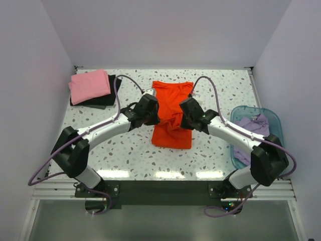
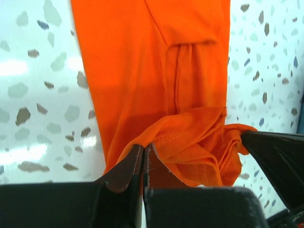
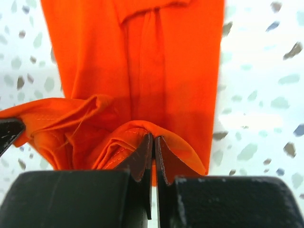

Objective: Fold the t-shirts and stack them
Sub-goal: Fold the tshirt

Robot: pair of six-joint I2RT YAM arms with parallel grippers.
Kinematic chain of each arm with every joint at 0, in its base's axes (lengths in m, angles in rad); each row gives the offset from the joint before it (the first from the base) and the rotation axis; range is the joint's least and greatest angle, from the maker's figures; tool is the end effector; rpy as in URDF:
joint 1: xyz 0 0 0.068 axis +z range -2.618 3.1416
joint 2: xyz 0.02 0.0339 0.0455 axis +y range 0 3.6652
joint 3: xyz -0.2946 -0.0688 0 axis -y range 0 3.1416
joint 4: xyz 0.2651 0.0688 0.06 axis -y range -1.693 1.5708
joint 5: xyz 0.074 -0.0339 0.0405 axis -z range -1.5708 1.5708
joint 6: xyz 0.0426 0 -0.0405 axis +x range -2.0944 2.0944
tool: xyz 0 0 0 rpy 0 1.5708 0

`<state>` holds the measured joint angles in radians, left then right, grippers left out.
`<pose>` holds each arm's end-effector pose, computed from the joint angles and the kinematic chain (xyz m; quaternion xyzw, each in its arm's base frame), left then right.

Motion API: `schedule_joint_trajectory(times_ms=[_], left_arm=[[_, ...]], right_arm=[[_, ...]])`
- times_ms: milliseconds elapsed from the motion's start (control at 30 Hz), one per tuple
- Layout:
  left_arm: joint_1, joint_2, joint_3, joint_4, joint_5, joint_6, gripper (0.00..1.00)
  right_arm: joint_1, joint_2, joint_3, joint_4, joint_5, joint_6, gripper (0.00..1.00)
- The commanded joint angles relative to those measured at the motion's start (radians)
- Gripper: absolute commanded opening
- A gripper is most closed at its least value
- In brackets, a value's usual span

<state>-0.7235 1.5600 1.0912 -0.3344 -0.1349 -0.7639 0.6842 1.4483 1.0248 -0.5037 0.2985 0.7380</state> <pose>0.2745 -0.2348 0.2582 -0.0439 0.9244 -0.2069 0.3173 0.2553 0.1920 0.2599 0.0722 0.9365 0.0973 0.3290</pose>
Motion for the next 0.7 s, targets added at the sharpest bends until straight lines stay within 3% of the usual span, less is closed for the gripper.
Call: schedule_joint_trajectory(times_ms=[0, 333, 400, 433, 500, 533, 567, 633, 667], left_arm=[[0.036, 0.058, 0.091, 0.083, 0.003, 0.034, 0.0], [0.125, 0.273, 0.223, 0.138, 0.05, 0.064, 0.0], [0.157, 0.304, 0.222, 0.167, 0.086, 0.07, 0.03], [0.167, 0.313, 0.222, 0.202, 0.095, 0.078, 0.12], [0.191, 0.337, 0.228, 0.241, 0.118, 0.098, 0.28], [0.199, 0.345, 0.245, 0.23, 0.116, 0.107, 0.45], [0.217, 0.347, 0.248, 0.235, 0.124, 0.116, 0.52], [0.231, 0.324, 0.245, 0.235, 0.129, 0.149, 0.75], [0.243, 0.308, 0.236, 0.233, 0.13, 0.156, 0.77]], right_arm=[[-0.066, 0.056, 0.081, 0.082, -0.007, -0.074, 0.0], [-0.254, 0.283, 0.207, 0.148, -0.148, -0.118, 0.0], [-0.278, 0.337, 0.233, 0.163, -0.192, -0.121, 0.09], [-0.293, 0.352, 0.241, 0.192, -0.203, -0.126, 0.23], [-0.299, 0.407, 0.299, 0.17, -0.222, -0.149, 0.39], [-0.304, 0.426, 0.323, 0.15, -0.223, -0.158, 0.48], [-0.304, 0.437, 0.345, 0.13, -0.22, -0.17, 0.54], [-0.304, 0.419, 0.351, 0.117, -0.2, -0.175, 0.59], [-0.304, 0.403, 0.342, 0.113, -0.191, -0.178, 0.6]])
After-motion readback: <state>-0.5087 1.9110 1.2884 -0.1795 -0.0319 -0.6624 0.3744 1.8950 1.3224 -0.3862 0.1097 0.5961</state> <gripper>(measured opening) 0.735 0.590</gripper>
